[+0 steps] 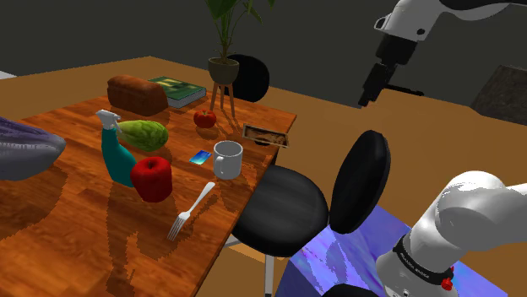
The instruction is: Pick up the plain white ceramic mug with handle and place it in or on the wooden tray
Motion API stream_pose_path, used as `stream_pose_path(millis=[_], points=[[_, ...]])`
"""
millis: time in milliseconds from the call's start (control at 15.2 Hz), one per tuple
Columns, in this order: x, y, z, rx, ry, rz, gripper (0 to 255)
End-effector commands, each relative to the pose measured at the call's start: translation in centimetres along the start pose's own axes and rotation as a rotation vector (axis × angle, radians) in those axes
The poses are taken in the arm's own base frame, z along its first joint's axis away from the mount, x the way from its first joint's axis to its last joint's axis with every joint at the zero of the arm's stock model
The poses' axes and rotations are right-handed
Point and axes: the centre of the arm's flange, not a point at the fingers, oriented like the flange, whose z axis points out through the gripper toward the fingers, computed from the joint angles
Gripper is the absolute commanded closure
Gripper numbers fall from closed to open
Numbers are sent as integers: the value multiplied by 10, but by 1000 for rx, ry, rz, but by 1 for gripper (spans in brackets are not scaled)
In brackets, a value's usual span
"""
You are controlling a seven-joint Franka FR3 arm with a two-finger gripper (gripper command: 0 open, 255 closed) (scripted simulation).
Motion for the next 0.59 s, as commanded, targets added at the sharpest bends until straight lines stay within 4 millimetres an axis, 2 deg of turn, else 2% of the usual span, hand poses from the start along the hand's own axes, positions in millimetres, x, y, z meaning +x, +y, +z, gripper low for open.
stream_pose_path(millis=[0, 528], points=[[0, 0, 0, 0, 0, 0, 0], [75, -42, 65, -14, -11, 35, 0]])
